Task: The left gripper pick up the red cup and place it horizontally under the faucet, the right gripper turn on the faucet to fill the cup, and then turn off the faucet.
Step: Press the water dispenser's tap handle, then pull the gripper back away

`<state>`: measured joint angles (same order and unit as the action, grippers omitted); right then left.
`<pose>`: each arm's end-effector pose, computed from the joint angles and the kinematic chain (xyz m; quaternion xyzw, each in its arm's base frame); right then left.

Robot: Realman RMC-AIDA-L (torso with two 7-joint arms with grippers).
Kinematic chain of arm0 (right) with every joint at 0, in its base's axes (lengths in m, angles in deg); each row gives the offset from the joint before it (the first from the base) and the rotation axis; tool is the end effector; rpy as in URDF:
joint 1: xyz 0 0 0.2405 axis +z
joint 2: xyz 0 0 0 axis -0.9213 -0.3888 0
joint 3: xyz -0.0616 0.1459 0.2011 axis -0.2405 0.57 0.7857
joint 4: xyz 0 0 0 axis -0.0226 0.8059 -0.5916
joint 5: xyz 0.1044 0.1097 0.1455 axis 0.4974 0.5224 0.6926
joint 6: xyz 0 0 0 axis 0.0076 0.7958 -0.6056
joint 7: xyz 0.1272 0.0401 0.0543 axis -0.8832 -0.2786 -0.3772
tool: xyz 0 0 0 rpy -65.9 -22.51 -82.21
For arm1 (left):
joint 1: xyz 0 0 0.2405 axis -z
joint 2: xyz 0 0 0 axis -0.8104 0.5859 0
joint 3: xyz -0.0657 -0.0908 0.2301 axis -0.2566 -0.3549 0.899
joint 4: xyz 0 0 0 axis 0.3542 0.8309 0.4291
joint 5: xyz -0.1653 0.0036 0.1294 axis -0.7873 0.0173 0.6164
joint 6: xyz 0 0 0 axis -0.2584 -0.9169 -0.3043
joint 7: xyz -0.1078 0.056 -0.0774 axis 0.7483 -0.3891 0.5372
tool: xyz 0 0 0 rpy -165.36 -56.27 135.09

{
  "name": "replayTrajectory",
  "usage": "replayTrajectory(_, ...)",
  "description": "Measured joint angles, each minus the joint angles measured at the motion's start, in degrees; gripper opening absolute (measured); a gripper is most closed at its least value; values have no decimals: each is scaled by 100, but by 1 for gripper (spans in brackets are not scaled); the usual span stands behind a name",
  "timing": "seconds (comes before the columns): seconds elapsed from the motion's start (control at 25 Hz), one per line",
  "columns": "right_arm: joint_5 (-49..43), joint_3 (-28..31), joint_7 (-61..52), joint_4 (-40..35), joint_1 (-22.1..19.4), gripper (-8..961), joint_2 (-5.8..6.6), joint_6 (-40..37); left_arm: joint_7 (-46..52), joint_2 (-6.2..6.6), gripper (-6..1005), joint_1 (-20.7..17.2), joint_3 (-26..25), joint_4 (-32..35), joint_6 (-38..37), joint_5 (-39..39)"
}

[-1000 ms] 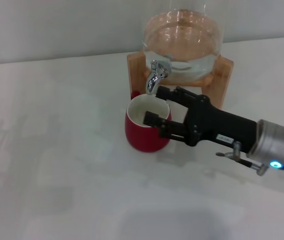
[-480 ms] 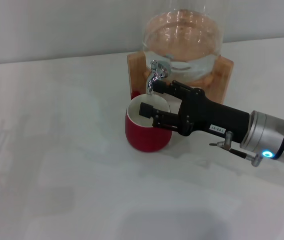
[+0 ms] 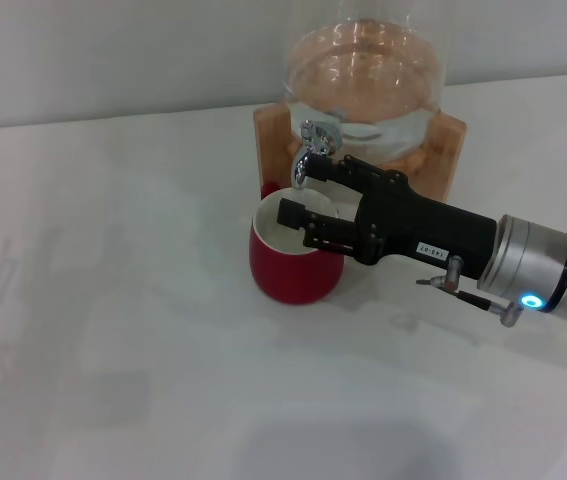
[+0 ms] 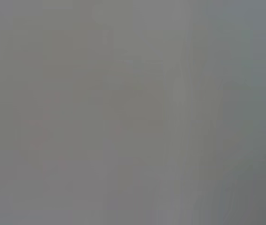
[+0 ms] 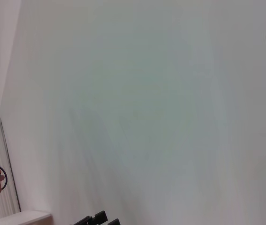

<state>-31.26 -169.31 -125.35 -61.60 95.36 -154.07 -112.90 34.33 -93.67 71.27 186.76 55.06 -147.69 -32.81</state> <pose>0.2298 0.3220 -0.0400 -0.8542 0.1790 0.4436 0.2036 -0.3314 0.3015 0.0014 -0.6835 -0.1630 -0.3029 0.6438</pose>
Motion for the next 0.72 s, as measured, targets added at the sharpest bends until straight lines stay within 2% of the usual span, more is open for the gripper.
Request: replayTrajectory(0.72,70,-1,12,1,-57,827,1,1,-1,11,870,8,9,-2,14,12)
